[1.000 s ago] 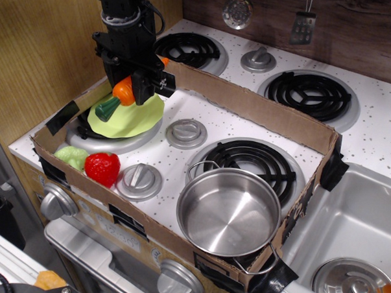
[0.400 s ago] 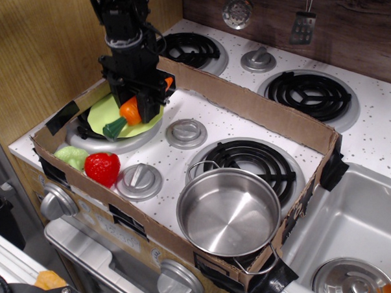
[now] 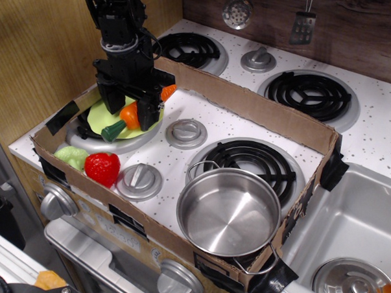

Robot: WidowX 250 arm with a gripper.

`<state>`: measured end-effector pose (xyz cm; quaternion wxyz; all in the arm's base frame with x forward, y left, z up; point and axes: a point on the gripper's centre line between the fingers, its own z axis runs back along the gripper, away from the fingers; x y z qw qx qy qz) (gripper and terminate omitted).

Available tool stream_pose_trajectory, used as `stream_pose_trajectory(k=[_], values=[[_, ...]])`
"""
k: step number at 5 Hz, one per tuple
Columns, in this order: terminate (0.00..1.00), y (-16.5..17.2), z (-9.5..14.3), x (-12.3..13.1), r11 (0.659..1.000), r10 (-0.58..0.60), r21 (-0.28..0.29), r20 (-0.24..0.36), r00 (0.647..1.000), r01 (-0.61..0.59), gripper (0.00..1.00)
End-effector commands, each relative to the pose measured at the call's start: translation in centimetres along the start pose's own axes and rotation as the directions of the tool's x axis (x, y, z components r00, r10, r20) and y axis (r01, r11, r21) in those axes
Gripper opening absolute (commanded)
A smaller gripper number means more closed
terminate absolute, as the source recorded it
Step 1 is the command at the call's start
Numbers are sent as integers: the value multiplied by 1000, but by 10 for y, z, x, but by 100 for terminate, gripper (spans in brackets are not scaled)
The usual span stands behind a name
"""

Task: Put carrot on plate

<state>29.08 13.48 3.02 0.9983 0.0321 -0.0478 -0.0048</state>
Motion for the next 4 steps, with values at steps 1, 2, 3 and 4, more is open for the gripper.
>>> stream_pose_trajectory(k=[1,2,3,4], values=[[0,-2,64,10,987,-16,163,86,996,2,100],[0,-5,91,16,983,15,179,69,998,-27,100],[0,-11,117,24,986,28,161,42,999,-34,100],[100,-25,132,28,984,73,157,93,993,-87,100]])
